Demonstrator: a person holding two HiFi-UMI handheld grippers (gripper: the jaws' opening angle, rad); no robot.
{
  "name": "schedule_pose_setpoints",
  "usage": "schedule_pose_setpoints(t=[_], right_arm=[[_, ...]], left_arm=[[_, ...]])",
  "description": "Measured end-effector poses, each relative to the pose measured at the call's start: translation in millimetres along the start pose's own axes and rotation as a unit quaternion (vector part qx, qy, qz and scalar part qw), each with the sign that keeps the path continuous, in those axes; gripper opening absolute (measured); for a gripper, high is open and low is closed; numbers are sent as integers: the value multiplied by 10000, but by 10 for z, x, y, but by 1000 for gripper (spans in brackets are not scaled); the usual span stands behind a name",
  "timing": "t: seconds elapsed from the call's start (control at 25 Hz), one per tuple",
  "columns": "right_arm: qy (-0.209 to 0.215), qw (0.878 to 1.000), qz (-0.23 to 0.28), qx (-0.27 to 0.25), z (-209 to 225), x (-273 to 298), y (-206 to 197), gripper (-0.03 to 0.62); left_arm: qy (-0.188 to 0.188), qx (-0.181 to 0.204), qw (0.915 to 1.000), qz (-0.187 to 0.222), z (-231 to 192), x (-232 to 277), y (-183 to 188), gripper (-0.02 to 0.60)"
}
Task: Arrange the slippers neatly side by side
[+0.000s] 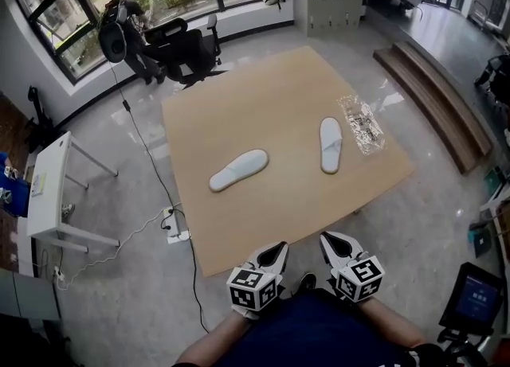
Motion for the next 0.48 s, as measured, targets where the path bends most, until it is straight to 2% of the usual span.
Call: schedule_pose_setpoints(t=[0.24, 0.48], right_arm=[[138, 9995, -104, 251, 330, 86, 22, 11], [205, 9978, -414, 476, 554, 418, -116, 11]], left_arm=[[172, -61, 9998, -87, 59, 277, 11, 3], [367, -276, 9984, -320, -217, 557, -17, 3]])
Point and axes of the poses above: the fingertips, and each gripper's own axes: x forward along the fingers, z to its right, y out of its top, the point moved 2 cm from there along -x, backward along the fingers, and after that the axes turned 7 degrees about z, right-handed, at the moved point
